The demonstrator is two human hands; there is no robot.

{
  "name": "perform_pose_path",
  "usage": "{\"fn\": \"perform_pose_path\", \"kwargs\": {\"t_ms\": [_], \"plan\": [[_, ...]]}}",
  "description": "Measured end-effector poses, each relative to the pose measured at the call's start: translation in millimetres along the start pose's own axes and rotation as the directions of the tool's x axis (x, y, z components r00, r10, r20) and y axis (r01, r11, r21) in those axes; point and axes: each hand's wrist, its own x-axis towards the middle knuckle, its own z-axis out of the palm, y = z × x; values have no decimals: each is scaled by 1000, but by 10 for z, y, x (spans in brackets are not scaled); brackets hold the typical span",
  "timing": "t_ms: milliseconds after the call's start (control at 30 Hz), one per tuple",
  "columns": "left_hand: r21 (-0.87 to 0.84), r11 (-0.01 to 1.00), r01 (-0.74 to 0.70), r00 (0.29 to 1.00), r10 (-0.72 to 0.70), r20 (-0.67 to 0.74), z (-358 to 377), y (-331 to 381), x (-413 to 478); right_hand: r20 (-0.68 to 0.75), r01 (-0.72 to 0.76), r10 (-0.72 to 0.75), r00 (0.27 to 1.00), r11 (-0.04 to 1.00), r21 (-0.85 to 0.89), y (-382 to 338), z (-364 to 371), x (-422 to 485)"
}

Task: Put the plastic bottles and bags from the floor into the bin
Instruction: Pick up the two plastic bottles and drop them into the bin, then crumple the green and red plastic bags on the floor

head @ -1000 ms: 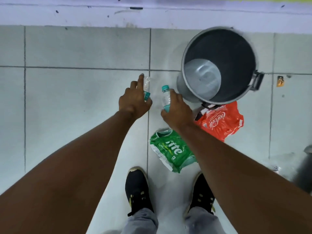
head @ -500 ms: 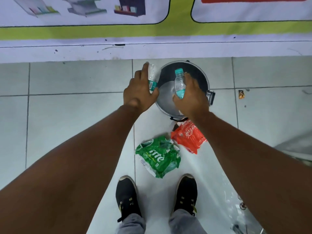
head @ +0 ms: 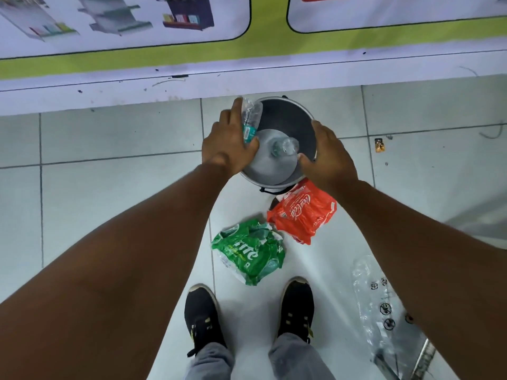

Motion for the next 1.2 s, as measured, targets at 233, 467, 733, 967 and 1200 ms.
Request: {"fn": "perform_pose_path", "kwargs": {"t_ms": [233,467,733,967,1200], "plan": [[-35,999,-11,996,14,83,16,407,184,-60,37,-35,998,999,38,256,-229,-86],[143,986,-87,989,68,133,148,420,-121,-39,125,-126,991,992,-32,265,-394,-177],[251,951,-179,982,157,105,-86,174,-577,116,293,-273,955,927,-235,0,-411,-449],[259,951,-169,980,135,146,96,-271,-1180,231,300,-251,940,930,-210,-127,97,-890],[219,967,-133,957,68,283,983,-761,-2030,264,161,-84,961,945,-285,360,998,-1267]]}}
